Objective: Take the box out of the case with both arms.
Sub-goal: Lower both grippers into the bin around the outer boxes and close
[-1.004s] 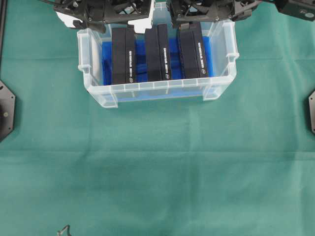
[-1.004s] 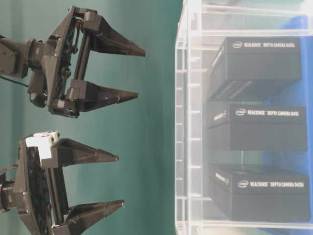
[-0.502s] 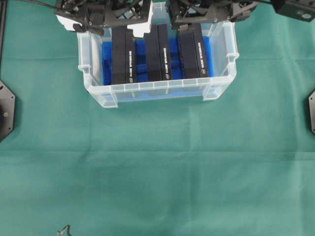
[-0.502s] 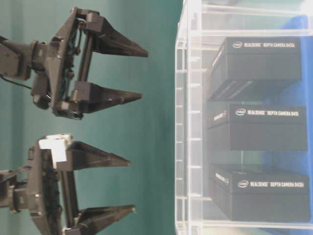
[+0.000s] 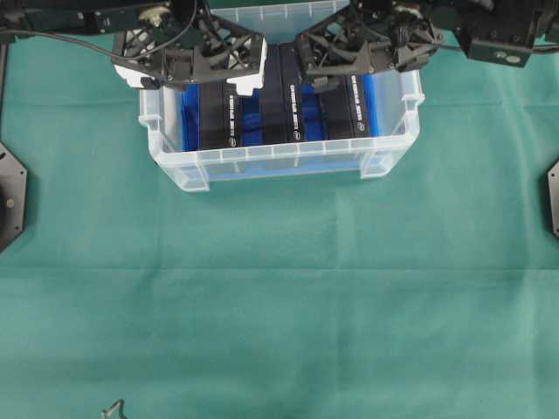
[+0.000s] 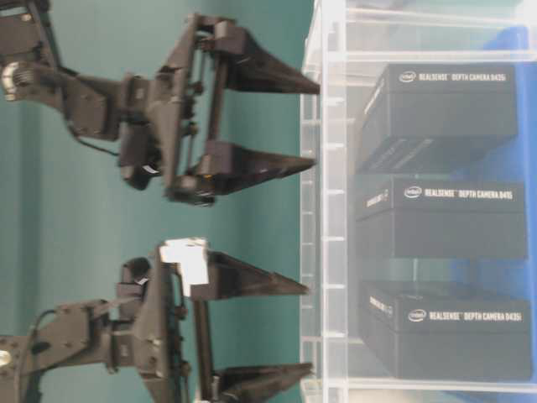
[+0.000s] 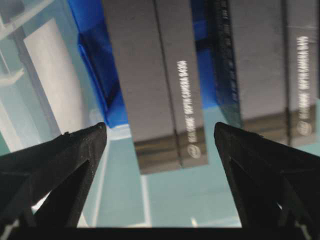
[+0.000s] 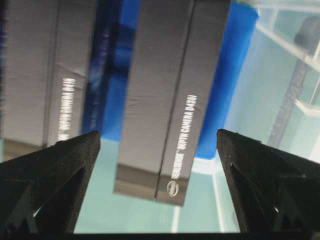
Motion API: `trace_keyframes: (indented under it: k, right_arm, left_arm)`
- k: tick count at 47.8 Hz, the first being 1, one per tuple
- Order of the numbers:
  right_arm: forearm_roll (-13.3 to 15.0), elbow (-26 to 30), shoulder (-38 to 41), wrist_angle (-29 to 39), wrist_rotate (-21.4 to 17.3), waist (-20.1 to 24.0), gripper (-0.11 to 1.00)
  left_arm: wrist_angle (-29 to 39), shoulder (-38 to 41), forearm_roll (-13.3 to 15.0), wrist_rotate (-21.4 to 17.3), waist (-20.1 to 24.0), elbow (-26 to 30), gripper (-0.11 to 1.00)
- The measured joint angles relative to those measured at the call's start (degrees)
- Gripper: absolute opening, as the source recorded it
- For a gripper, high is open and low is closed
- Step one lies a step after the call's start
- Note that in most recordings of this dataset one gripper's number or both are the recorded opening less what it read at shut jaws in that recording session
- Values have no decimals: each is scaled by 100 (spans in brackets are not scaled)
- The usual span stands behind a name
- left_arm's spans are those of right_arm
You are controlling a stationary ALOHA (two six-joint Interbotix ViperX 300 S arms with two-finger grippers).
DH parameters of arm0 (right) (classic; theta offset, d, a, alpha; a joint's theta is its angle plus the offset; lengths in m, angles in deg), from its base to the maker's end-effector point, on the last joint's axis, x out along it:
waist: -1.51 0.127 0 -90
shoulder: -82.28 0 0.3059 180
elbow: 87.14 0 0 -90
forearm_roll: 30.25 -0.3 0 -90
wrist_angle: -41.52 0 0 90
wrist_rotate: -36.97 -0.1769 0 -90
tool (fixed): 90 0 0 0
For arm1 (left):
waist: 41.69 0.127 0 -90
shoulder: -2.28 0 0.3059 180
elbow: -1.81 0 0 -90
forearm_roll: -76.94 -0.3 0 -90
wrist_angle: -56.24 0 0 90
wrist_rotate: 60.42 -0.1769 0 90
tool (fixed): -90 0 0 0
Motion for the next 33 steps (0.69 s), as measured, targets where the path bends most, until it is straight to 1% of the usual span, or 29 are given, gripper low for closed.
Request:
trace_keyframes:
  k: [4,9,23,33]
  right_arm:
    - [0,-193,9,-220,-18,0,93]
    - [0,-308,44,-422,-9,0,93]
    - [0,-422,237,-536,-18,9,93]
    - [-9,-483,281,-624,-35,44,93]
  left_arm:
    - [-105,0,0,0,0,-105,88]
    - [-360,44,0,0,0,-229,88]
    - [-694,229,0,18,9,-536,88]
    - [-914,308,9,26,9,-606,88]
